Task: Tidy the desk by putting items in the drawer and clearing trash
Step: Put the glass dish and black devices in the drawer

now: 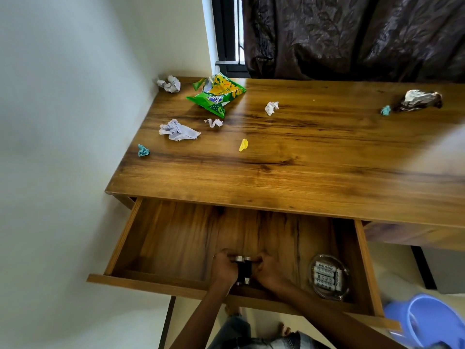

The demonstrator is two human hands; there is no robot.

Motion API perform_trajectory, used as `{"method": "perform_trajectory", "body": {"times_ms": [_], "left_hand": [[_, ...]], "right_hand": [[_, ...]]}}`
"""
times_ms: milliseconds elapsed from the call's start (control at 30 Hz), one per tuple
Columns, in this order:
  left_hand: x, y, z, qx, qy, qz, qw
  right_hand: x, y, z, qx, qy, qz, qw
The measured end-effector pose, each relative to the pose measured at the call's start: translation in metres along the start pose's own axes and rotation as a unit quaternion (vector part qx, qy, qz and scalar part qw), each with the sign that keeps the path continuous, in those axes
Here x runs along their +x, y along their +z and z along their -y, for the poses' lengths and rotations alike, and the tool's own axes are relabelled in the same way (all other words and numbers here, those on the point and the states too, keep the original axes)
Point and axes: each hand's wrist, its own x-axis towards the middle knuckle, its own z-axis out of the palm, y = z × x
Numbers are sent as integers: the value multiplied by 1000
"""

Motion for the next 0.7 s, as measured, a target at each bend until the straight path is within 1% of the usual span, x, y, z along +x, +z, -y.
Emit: {"method": "perform_trajectory", "body": {"times_ms": [67, 133, 200, 267, 400, 467, 600, 700], "left_hand": [[1, -1, 0, -31, -1, -15, 999], [0, -2, -1, -71, 14, -24, 997], [-2, -3, -4, -139, 21, 6, 990], [-6, -4, -8, -201, 14, 54, 978], [-7, -7, -10, -258, -20, 102, 961], [-7, -8, -10, -271, -33, 127, 954], [-5, -9, -9, -252, -36, 189, 949], [-5, -7, -8, -221, -31, 207, 953]], "right_hand": [[-1, -1, -1, 14, -2, 5, 1000], [-3, -4, -2, 53, 5, 16, 998], [-6, -9, 0, 104, 5, 32, 994], [-7, -14, 5, 130, -17, 27, 991], [-7, -18, 13, 137, -61, -5, 989], [-6, -19, 13, 121, -65, -10, 990], [-4, -20, 10, 82, -56, -21, 995], [-4, -22, 5, 32, -58, -37, 997]]}}
